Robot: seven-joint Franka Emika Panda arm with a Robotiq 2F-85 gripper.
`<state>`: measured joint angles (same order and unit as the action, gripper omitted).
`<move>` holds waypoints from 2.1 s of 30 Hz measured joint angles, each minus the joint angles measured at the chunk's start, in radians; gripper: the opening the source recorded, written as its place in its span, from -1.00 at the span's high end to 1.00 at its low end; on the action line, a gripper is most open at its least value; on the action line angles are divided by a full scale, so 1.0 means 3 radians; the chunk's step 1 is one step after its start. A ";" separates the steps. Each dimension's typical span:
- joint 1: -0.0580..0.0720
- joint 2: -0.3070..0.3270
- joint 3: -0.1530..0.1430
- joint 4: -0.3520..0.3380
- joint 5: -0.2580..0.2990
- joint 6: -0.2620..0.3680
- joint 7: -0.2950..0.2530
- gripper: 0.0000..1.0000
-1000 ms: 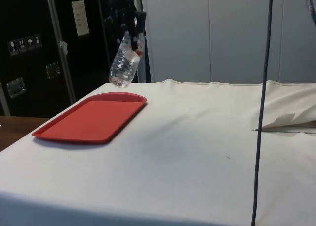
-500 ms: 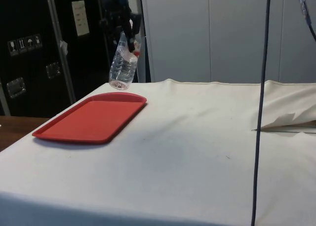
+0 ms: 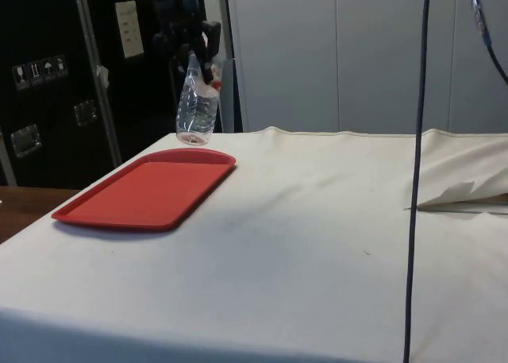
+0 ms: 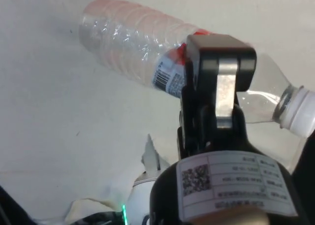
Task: Place the bottle upright on the tray.
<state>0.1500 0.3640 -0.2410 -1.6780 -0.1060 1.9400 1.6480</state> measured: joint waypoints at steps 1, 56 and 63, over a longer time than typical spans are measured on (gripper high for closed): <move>0.0000 0.0007 0.0007 0.0010 -0.0027 -0.0003 0.0010 0.71; 0.0090 0.0890 0.0300 0.1260 -0.1313 -0.0707 0.0560 0.71; 0.0090 0.1140 0.0297 0.1577 -0.1393 -0.0790 0.0560 0.71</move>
<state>0.1770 0.7060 -0.1520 -1.2050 -0.5240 1.7030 1.8160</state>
